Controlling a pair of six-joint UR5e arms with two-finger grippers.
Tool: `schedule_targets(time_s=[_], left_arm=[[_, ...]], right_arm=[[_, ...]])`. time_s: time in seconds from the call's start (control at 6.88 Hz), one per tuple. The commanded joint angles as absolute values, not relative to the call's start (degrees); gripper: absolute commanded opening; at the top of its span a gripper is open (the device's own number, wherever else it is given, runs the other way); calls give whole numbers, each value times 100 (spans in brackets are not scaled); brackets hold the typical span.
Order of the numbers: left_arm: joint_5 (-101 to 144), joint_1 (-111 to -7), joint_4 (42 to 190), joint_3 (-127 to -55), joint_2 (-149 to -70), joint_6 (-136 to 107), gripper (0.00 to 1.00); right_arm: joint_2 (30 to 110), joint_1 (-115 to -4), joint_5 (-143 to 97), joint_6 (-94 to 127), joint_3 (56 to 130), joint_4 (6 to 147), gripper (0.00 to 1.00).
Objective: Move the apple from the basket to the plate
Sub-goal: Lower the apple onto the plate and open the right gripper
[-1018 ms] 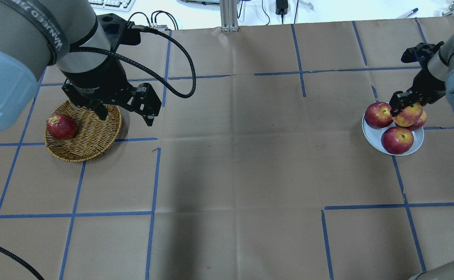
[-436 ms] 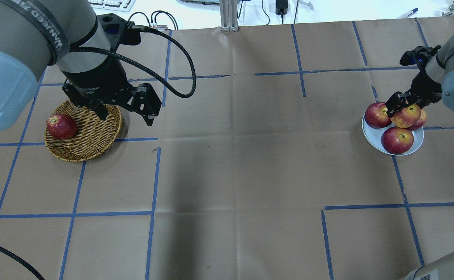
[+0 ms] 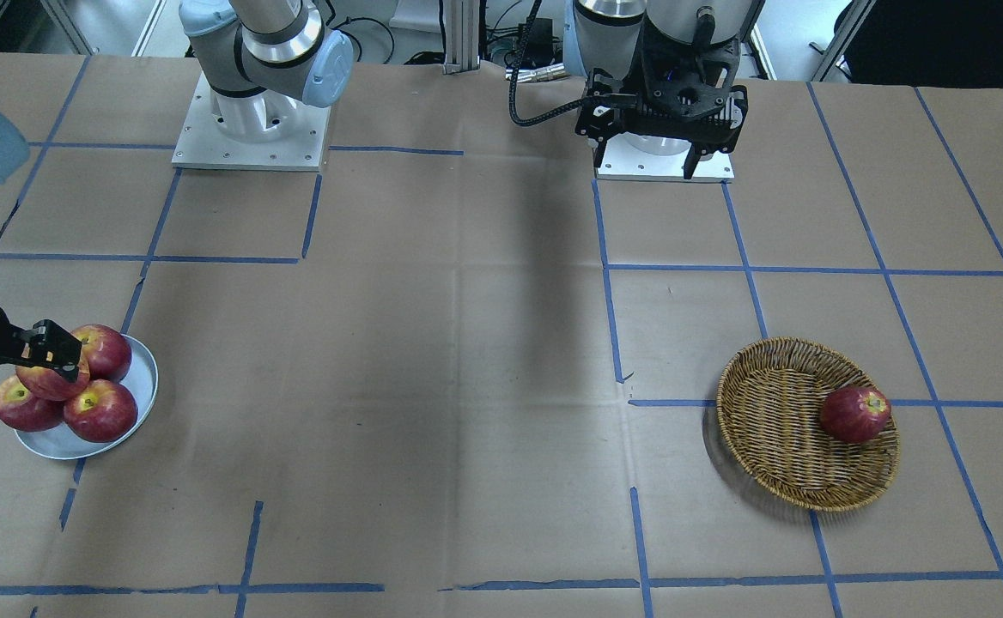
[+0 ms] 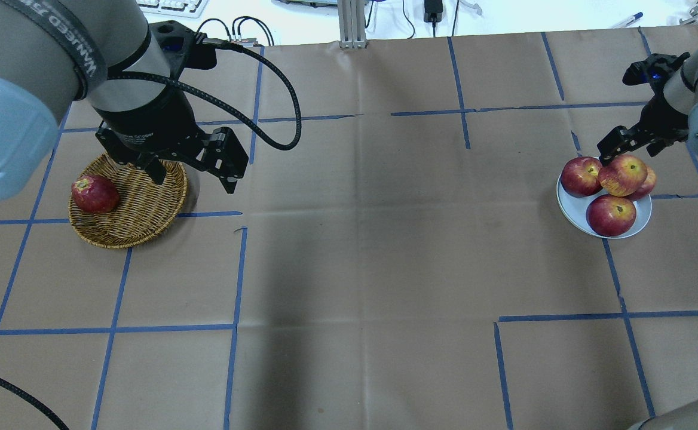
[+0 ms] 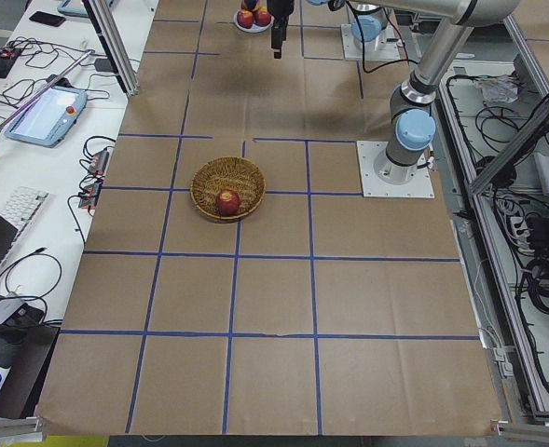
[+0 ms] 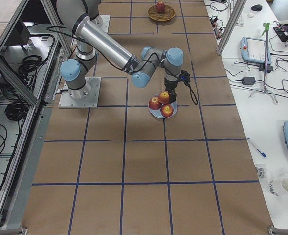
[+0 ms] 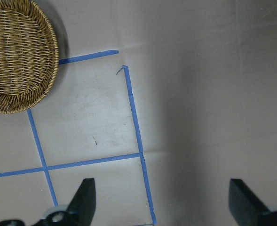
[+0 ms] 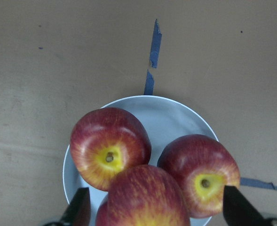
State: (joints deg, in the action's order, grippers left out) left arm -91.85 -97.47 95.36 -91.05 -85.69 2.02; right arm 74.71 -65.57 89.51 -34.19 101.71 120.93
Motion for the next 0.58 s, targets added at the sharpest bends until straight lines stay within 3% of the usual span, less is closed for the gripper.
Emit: schedule_targets(time_s=[0.0, 0.44], left_arm=[[-9185, -9747, 9536, -9105, -8569, 202, 99], [-9185, -9747, 9536, -9105, -8569, 202, 99]], right_arm=[[7943, -7037, 8912, -3297, 9767, 11334, 100], [8410, -8310, 8921, -1228, 9247, 9839, 100]])
